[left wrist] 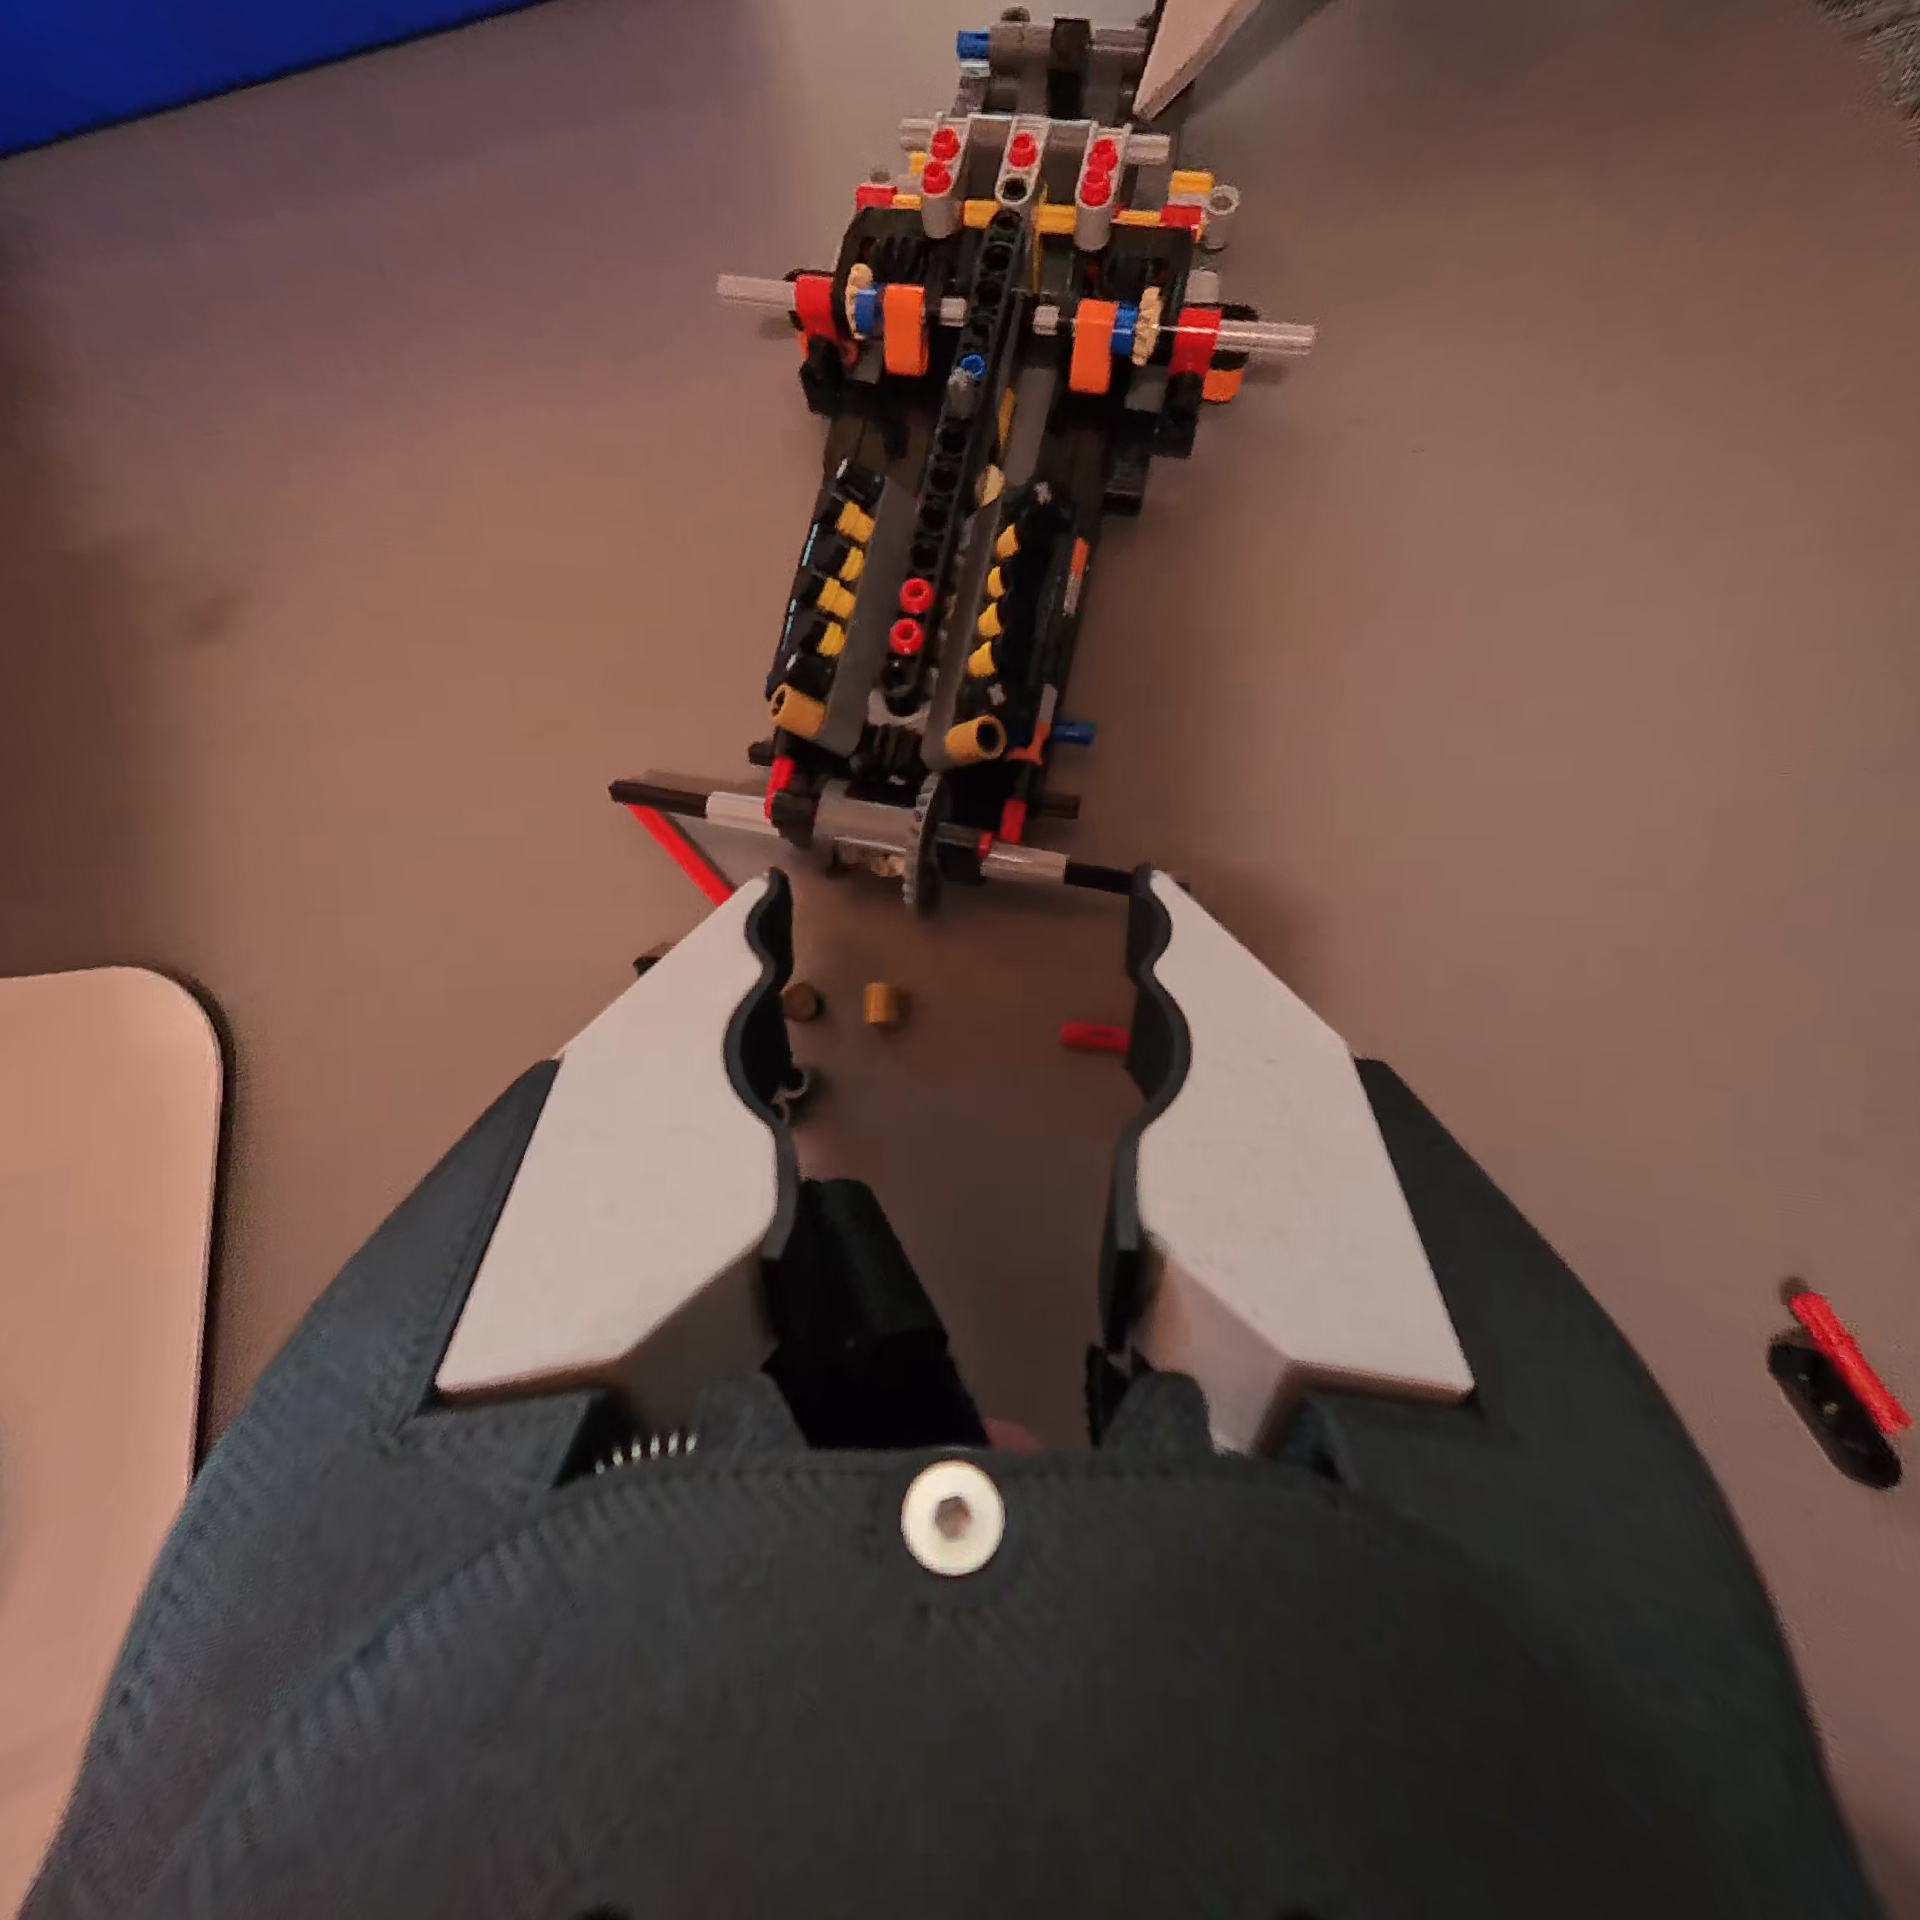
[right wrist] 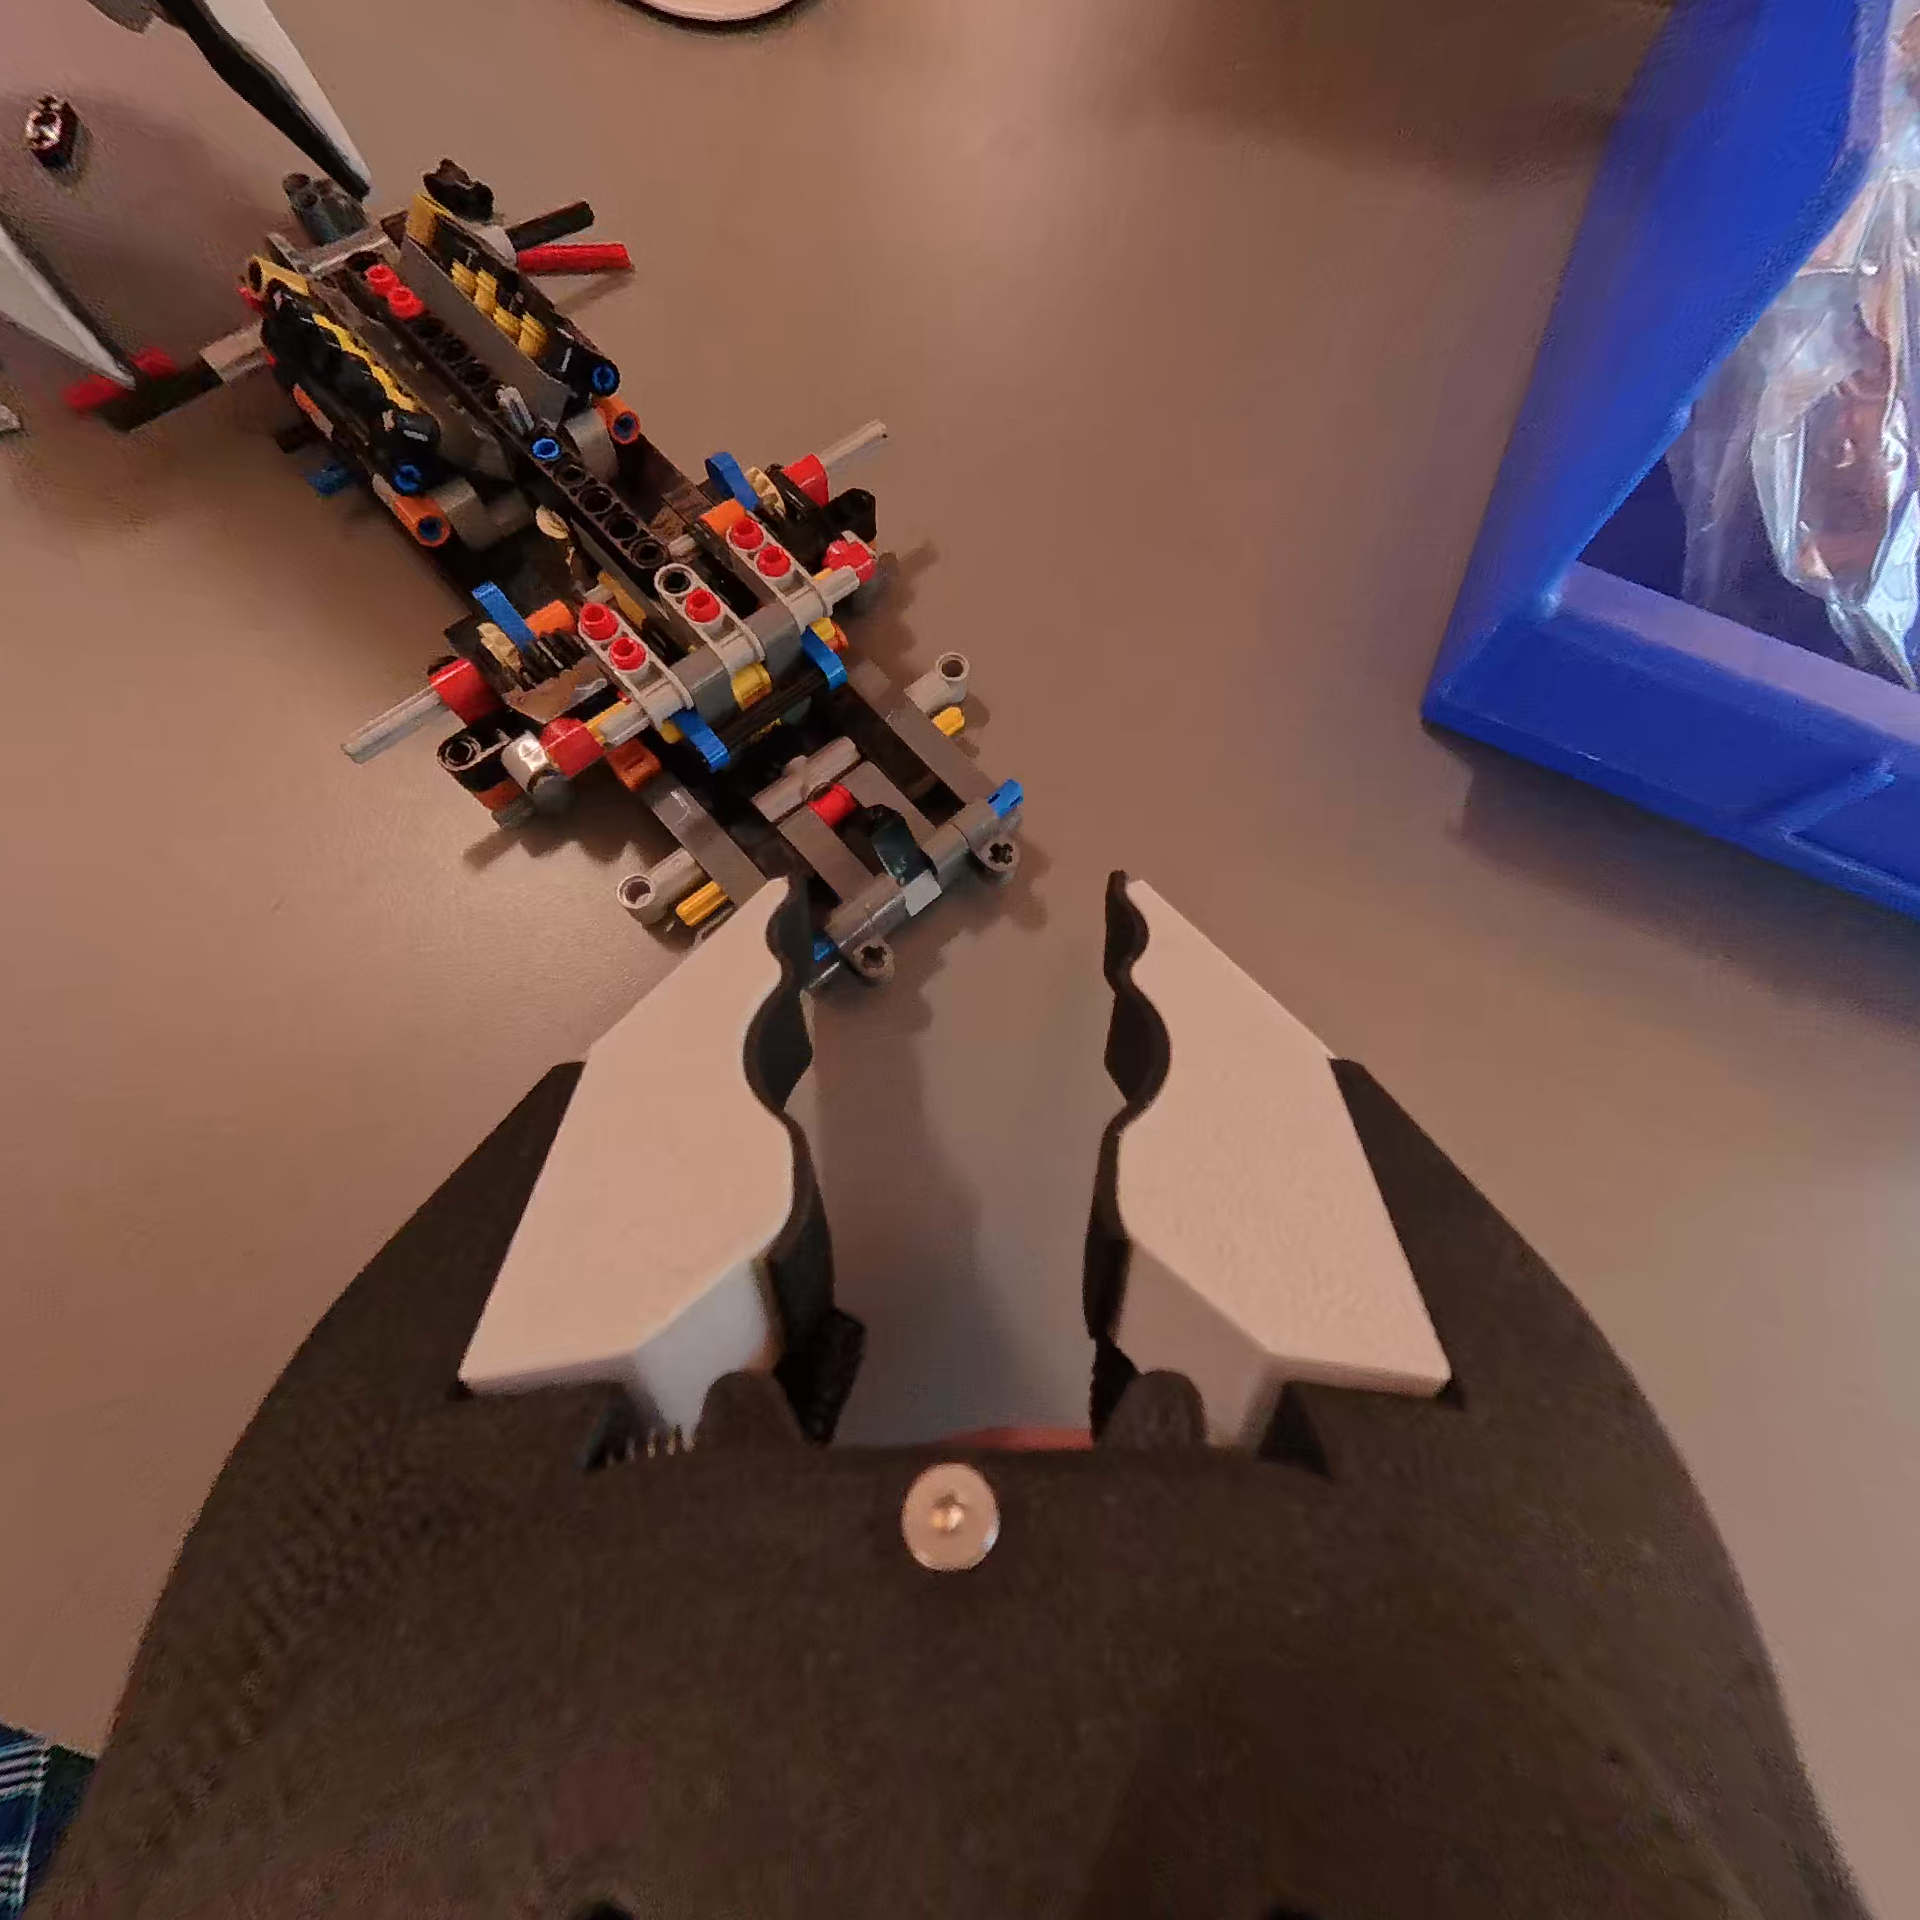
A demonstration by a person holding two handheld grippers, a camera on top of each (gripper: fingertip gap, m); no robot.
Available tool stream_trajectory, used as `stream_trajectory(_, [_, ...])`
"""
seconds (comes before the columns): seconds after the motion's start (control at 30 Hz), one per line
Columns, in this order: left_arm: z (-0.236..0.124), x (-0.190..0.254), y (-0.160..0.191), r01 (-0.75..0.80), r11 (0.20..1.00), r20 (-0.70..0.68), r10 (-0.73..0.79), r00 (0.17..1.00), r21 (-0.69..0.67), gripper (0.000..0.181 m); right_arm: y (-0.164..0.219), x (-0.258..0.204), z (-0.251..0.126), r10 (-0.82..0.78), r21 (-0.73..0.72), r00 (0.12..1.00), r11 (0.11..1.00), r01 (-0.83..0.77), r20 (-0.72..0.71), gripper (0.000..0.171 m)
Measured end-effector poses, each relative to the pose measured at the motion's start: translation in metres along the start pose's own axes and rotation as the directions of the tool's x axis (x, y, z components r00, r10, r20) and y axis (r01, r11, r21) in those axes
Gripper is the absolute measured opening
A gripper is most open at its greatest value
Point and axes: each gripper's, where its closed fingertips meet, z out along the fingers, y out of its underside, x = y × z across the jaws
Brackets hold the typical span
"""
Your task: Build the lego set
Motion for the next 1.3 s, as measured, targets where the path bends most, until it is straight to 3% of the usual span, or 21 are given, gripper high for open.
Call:
stream_trajectory(0.03, [0.0, 0.002, -0.001, 0.0, 1.0, -0.006, 0.0, 1.0, -0.002, 0.065, 0.0, -0.001, 0.0, -0.005, -0.004, 1.0, 1.0, 0.005, 0.003, 0.053])
stream_trajectory(0.17, [0.008, 0.003, -0.002, -0.006, 1.0, 0.005, 0.006, 1.0, -0.022, 0.064, 0.003, -0.015, -0.001, -0.039, -0.014, 0.997, 0.999, 0.04, 0.064, 0.039])
stream_trajectory(0.33, [0.019, -0.004, 0.001, -0.026, 0.998, 0.025, 0.027, 0.999, -0.06, 0.06, 0.009, -0.038, -0.009, -0.061, -0.035, 0.99, 0.997, 0.066, 0.128, 0.038])
stream_trajectory(0.57, [0.031, -0.014, -0.012, -0.108, 0.988, 0.005, 0.109, 0.994, -0.107, 0.054, 0.024, -0.068, -0.032, -0.077, -0.095, 0.992, 0.992, 0.086, 0.096, 0.049])
stream_trajectory(0.83, [0.046, -0.03, -0.03, -0.235, 0.952, -0.013, 0.238, 0.971, -0.198, 0.049, 0.041, -0.087, -0.046, -0.039, -0.15, 0.999, 0.988, 0.04, 0.015, 0.048])
stream_trajectory(0.97, [0.043, -0.042, -0.027, -0.186, 0.96, 0.047, 0.2, 0.979, -0.21, 0.047, 0.037, -0.085, -0.054, -0.072, -0.143, 0.997, 0.987, 0.07, -0.011, 0.059])
stream_trajectory(1.13, [0.023, -0.031, -0.021, -0.043, 0.99, 0.141, 0.062, 0.988, -0.133, 0.048, 0.031, -0.074, -0.049, -0.081, -0.103, 0.99, 0.99, 0.093, 0.117, 0.067])
stream_trajectory(1.3, [0.036, -0.026, -0.017, 0.008, 0.993, 0.177, 0.013, 0.984, -0.116, 0.043, 0.032, -0.093, -0.034, -0.084, -0.106, 0.967, 0.988, 0.113, 0.241, 0.063])
